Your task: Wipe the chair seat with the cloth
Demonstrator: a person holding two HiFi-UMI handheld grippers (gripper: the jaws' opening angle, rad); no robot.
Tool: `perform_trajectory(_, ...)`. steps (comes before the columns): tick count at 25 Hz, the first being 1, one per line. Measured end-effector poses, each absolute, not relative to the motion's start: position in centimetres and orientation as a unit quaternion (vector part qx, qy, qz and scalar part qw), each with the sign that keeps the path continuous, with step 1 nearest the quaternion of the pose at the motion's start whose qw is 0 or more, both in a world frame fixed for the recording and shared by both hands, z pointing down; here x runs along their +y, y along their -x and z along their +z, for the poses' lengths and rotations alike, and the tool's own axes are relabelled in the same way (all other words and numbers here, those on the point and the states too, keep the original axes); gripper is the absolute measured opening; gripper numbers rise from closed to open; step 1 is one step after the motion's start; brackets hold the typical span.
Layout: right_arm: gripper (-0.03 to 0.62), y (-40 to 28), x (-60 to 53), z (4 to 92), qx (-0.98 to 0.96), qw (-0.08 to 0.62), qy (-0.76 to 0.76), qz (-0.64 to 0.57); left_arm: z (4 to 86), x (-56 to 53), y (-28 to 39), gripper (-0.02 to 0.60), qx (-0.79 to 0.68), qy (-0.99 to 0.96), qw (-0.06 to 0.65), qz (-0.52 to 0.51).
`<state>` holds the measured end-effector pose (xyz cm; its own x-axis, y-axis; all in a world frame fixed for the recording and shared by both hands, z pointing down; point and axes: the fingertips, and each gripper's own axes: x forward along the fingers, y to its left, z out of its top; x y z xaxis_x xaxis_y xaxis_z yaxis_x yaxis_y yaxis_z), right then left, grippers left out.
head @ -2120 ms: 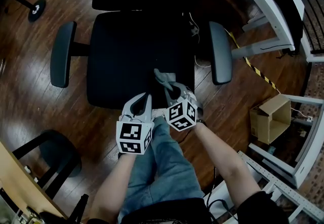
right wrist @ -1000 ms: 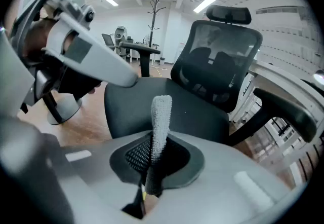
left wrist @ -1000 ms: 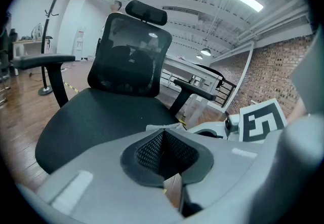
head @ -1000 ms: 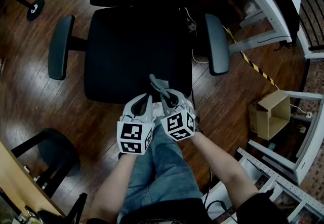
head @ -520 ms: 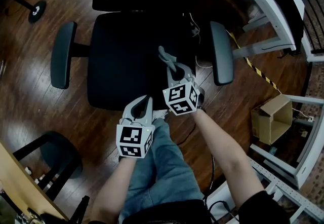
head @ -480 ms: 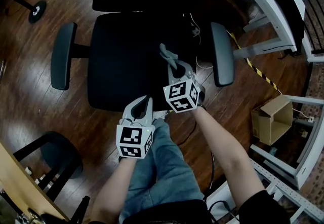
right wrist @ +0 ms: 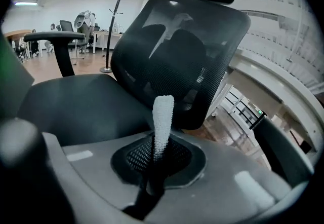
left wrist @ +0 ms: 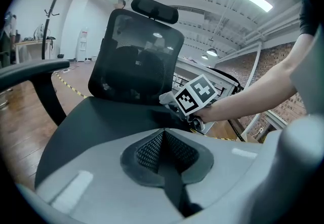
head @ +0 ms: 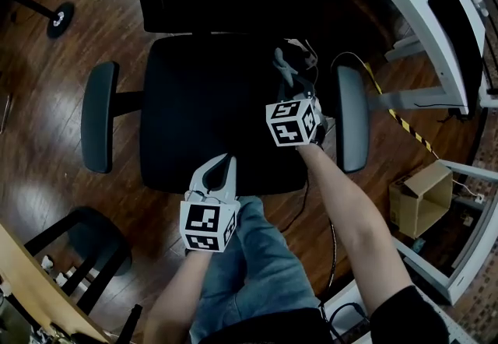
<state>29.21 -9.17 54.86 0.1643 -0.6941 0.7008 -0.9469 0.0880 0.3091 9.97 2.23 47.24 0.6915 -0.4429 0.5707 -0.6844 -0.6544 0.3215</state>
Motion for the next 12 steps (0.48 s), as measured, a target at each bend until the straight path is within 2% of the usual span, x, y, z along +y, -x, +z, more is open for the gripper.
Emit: perform_trajectory(12, 0.0, -35.5, -14.8, 57.4, -0.593, 0.439, -0.653, 0.172, 48.1, -3.6, -12.9, 0.005, -0.325, -0.877, 0.272, 0.226)
